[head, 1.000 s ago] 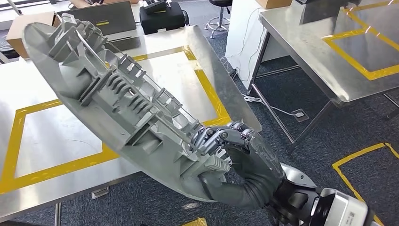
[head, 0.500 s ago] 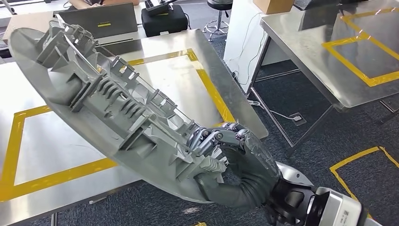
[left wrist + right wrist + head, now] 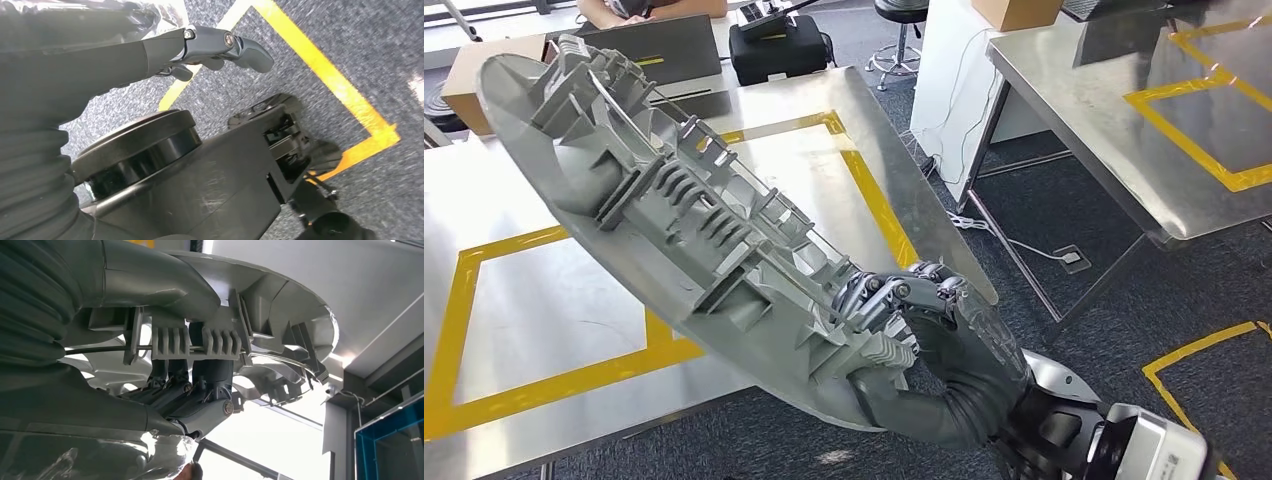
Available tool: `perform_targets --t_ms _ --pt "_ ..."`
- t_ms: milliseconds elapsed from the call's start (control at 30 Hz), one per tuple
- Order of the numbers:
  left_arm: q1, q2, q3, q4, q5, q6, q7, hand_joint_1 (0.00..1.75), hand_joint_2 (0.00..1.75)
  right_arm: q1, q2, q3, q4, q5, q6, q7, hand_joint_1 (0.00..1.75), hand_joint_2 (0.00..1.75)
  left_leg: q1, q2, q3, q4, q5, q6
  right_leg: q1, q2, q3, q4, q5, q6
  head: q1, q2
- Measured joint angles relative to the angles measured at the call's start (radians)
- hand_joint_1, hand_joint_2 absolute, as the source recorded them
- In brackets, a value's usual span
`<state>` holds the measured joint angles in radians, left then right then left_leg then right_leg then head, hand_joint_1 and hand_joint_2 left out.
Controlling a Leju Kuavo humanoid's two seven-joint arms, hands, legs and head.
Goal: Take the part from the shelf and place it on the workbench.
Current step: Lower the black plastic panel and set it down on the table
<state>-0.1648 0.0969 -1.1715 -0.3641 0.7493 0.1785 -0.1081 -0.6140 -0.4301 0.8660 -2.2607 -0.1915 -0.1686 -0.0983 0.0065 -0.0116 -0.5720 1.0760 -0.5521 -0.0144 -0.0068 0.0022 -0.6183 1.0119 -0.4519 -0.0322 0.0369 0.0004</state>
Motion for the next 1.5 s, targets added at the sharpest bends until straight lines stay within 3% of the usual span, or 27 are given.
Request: perform_targets --t_ms 100,133,167,233,300,433,500,600,633,667,700,767,800,900,1000,1100,1133,1167,1200,1267,1300,1367,1500 --pt "0.003 0.0 0.0 -0.001 0.0 0.001 0.0 0.0 1.75 0.001 0.0 0.001 0.0 0.0 -0.001 0.0 1.75 1.75 0.004 0.0 -0.087 0.175 -0.067 -0.011 -0.001 -0.002 0.014 -0.002 -0.01 -0.008 -0.009 0.0" --pt "0.004 0.0 0.0 -0.001 0.0 0.001 0.0 0.0 1.75 0.002 0.0 0.001 0.0 0.0 -0.001 0.0 1.75 1.75 0.006 0.001 -0.108 0.206 -0.066 -0.014 -0.002 -0.001 0.018 -0.001 -0.014 -0.008 -0.01 0.0" --pt "0.006 0.0 0.0 -0.001 0.0 0.001 0.0 0.0 1.75 0.003 0.0 0.001 0.0 0.0 -0.001 0.0 1.75 1.75 0.007 0.001 -0.114 0.205 -0.047 -0.016 -0.002 0.0 0.023 0.0 -0.019 -0.006 -0.012 0.0" --pt "0.007 0.0 0.0 -0.001 0.0 0.002 0.0 0.0 1.75 0.004 0.0 0.002 0.0 0.0 -0.001 0.0 1.75 1.75 0.011 0.001 -0.082 0.106 0.033 -0.018 -0.005 0.002 0.036 0.004 -0.031 0.0 -0.015 0.0" --pt "0.006 0.001 0.0 -0.001 0.0 0.003 0.0 0.0 1.75 0.004 0.0 0.001 0.0 0.001 -0.001 0.0 1.75 1.75 0.009 0.002 -0.038 0.003 0.076 -0.011 -0.004 0.002 0.043 0.01 -0.042 0.011 -0.02 0.0" --pt "0.006 0.002 0.0 -0.002 0.0 0.003 0.001 0.0 1.75 0.003 0.0 0.001 0.0 0.003 0.0 0.001 1.75 1.75 0.005 0.0 -0.017 -0.04 0.064 0.017 -0.004 0.001 0.038 0.012 -0.048 0.034 -0.021 0.0" --pt "0.006 0.002 0.0 -0.003 0.0 0.003 0.001 0.0 1.75 0.003 0.0 0.0 0.0 0.003 0.0 0.0 1.75 1.75 0.008 -0.001 -0.011 -0.046 0.062 0.029 -0.005 0.001 0.02 0.054 -0.072 0.043 -0.017 0.0" --pt "0.004 0.002 0.0 -0.004 -0.001 0.003 0.002 0.0 1.75 0.005 0.0 0.0 0.0 0.003 0.0 0.0 1.75 1.75 0.008 0.0 -0.004 -0.047 0.055 0.04 -0.006 0.001 -0.082 0.235 -0.138 0.049 -0.004 0.0" --pt "0.004 0.001 0.0 -0.005 -0.001 0.003 0.002 0.0 1.75 0.006 0.0 0.001 0.0 0.003 0.0 0.001 1.75 1.75 0.006 0.0 -0.001 -0.047 0.052 0.042 -0.006 0.001 -0.113 0.279 -0.142 0.049 -0.002 0.0" --pt "0.004 0.001 0.0 -0.005 -0.001 0.003 0.002 0.0 1.75 0.006 0.0 0.001 0.0 0.003 0.0 0.001 1.75 1.75 0.005 -0.001 0.004 -0.047 0.049 0.043 -0.006 0.001 -0.126 0.287 -0.126 0.048 0.0 0.0" --pt "0.005 0.001 0.0 -0.005 -0.001 0.003 0.003 0.0 1.75 0.006 0.0 0.001 0.0 0.003 -0.001 0.001 1.75 1.75 0.005 -0.002 0.01 -0.047 0.044 0.042 -0.005 0.001 -0.121 0.257 -0.092 0.045 0.002 0.0" --pt "0.005 0.001 0.0 -0.006 -0.002 0.003 0.003 0.0 1.75 0.006 0.0 0.001 0.0 0.003 -0.001 0.001 1.75 1.75 0.003 -0.004 0.025 -0.047 0.032 0.037 -0.002 0.001 -0.075 0.133 -0.011 0.035 0.006 0.0" --pt "0.004 0.0 0.0 -0.006 -0.003 0.004 0.003 0.0 1.75 0.005 0.0 0.001 0.0 0.003 -0.001 0.001 1.75 1.75 0.002 -0.005 0.029 -0.046 0.027 0.032 0.001 0.001 -0.051 0.078 0.011 0.03 0.006 0.0" --pt "0.003 0.0 0.0 -0.008 -0.003 0.004 0.005 0.0 1.75 0.004 0.0 0.001 0.0 0.003 -0.001 0.001 1.75 1.75 0.002 -0.005 0.031 -0.049 0.02 0.016 0.007 0.003 -0.027 0.024 0.004 0.017 0.008 0.0" --pt "0.002 0.0 0.0 -0.01 -0.004 0.004 0.006 0.0 1.75 0.003 0.0 0.0 0.0 0.003 -0.002 0.002 1.75 1.75 0.003 -0.002 0.027 -0.026 -0.004 -0.001 0.001 0.002 -0.009 0.008 -0.001 0.004 0.004 0.0" --pt "0.003 0.0 0.0 -0.01 -0.004 0.005 0.006 0.0 1.75 0.004 0.0 0.0 0.0 0.004 -0.002 0.002 1.75 1.75 0.004 -0.001 -0.055 0.141 -0.072 -0.011 -0.001 -0.001 0.007 0.002 -0.008 -0.007 -0.004 0.0" --pt "0.005 0.0 0.0 -0.01 -0.004 0.006 0.006 0.0 1.75 0.005 0.0 0.001 0.0 0.005 -0.002 0.003 1.75 1.75 0.005 0.0 -0.086 0.192 -0.082 -0.014 0.0 -0.001 0.011 0.003 -0.012 -0.008 -0.005 0.0" --pt "0.006 0.0 0.0 -0.01 -0.004 0.007 0.005 0.0 1.75 0.005 0.0 0.001 0.0 0.005 -0.003 0.003 1.75 1.75 0.005 0.0 -0.104 0.213 -0.073 -0.016 -0.001 0.0 0.015 0.004 -0.016 -0.008 -0.006 0.0" --pt "0.006 0.0 0.0 -0.01 -0.004 0.008 0.004 0.0 1.75 0.005 0.0 0.001 0.0 0.005 -0.003 0.003 1.75 1.75 0.006 0.0 -0.105 0.196 -0.044 -0.017 -0.001 0.002 0.02 0.005 -0.02 -0.006 -0.008 0.0" --pt "0.006 0.001 0.0 -0.01 -0.005 0.01 0.001 0.0 1.75 0.005 0.0 0.001 0.0 0.005 -0.004 0.005 1.75 1.75 0.008 0.0 -0.068 0.086 0.037 -0.014 -0.002 0.003 0.032 0.008 -0.031 -0.001 -0.011 0.0" --pt "0.005 0.002 0.0 -0.01 -0.006 0.01 0.0 0.0 1.75 0.005 0.0 0.001 0.001 0.004 -0.005 0.007 1.75 1.75 0.007 0.0 -0.046 0.032 0.064 -0.011 -0.001 0.004 0.037 0.011 -0.036 0.004 -0.013 0.0" --pt "0.003 0.002 0.0 -0.011 -0.008 0.01 -0.001 0.0 1.75 0.003 0.0 0.0 0.002 0.0 -0.006 0.012 1.75 1.75 0.004 0.0 -0.02 -0.027 0.071 0.001 0.002 0.004 0.034 0.016 -0.041 0.012 -0.017 0.0" --pt "0.002 0.002 0.0 -0.012 -0.014 0.011 0.0 0.0 1.75 -0.006 0.0 -0.001 0.013 -0.016 -0.006 0.024 1.75 1.75 0.002 -0.005 -0.018 -0.041 0.067 0.009 0.003 0.001 0.03 0.015 -0.039 0.01 -0.014 0.0"
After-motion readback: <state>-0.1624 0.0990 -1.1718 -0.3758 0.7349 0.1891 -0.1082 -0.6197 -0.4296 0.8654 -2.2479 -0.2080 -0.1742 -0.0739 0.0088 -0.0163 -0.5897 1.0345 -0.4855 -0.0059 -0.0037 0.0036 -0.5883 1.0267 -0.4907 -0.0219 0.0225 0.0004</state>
